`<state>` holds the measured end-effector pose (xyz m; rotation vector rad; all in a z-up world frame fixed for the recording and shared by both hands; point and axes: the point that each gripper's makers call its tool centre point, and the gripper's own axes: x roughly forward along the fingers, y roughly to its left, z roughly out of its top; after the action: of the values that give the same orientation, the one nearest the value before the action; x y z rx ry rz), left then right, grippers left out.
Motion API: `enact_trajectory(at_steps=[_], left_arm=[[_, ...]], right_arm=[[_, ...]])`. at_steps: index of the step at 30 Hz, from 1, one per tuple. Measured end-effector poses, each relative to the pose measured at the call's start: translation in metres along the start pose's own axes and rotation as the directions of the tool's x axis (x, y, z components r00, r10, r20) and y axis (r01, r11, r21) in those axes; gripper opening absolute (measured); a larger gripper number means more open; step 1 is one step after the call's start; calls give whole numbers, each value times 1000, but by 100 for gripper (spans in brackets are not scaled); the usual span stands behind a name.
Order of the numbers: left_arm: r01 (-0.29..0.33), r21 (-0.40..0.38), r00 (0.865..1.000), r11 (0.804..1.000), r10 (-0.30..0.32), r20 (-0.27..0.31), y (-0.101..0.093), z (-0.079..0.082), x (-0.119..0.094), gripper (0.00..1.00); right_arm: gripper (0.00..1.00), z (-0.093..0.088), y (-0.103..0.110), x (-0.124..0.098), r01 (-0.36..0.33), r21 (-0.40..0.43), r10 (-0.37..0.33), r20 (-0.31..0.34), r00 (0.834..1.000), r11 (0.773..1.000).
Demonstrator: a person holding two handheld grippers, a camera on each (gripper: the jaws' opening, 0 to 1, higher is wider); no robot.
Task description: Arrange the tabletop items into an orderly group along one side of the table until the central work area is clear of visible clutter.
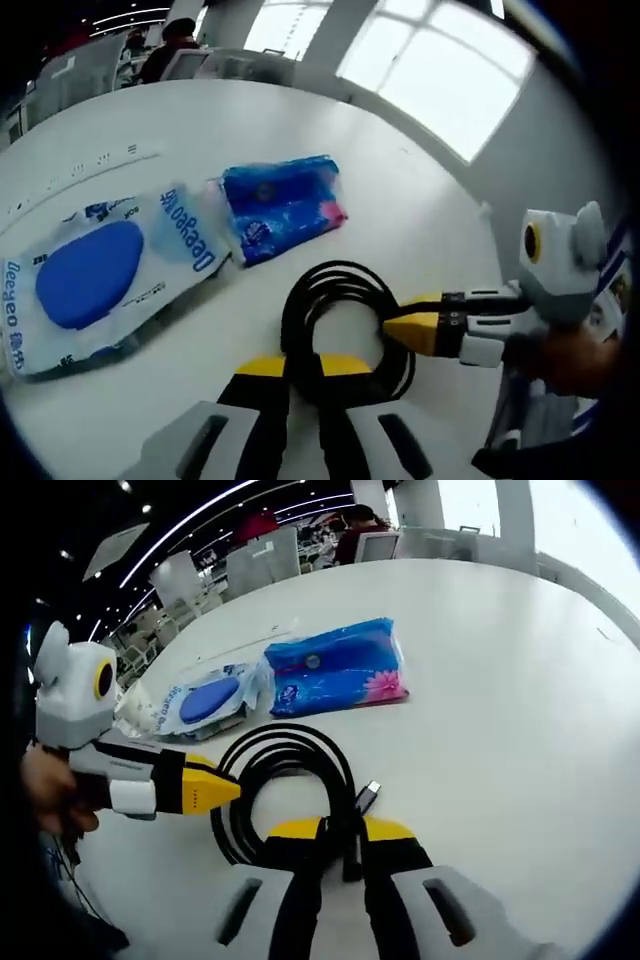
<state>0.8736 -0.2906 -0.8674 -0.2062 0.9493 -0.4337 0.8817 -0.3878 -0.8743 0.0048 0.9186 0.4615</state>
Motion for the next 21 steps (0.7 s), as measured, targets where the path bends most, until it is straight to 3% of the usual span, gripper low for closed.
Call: enact_trajectory(at_steps=[8, 21], left_arm=[[5, -6, 997, 1000, -5, 74, -7, 16, -12, 1], [-33, -39, 992, 999, 38, 121, 6, 28, -43, 0]], right_arm=[[8, 6, 2, -10, 2, 53, -3, 16, 1000, 999], [8, 22, 29, -1, -66, 22, 66, 5, 998, 998]])
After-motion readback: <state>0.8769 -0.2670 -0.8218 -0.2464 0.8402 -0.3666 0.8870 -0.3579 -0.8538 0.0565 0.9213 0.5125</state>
